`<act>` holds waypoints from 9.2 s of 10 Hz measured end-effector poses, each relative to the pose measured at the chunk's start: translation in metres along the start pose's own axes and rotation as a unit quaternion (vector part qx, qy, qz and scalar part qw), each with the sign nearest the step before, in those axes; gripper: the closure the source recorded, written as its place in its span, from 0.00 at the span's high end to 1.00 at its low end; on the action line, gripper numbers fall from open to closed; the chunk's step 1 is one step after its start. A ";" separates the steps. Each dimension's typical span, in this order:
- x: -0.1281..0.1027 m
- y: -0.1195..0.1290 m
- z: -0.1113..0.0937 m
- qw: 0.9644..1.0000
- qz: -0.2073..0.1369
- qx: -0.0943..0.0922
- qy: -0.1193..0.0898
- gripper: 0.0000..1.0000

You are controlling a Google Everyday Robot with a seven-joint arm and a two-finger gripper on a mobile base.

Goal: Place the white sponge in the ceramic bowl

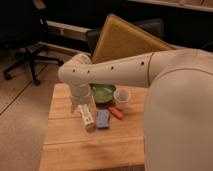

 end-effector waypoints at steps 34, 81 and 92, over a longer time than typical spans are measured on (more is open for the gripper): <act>-0.028 -0.130 0.067 0.996 0.070 -0.025 -0.054 0.65; -0.233 -0.109 0.071 0.991 -0.107 0.003 -0.082 0.00; -0.246 -0.099 0.071 0.988 -0.129 0.000 -0.087 0.75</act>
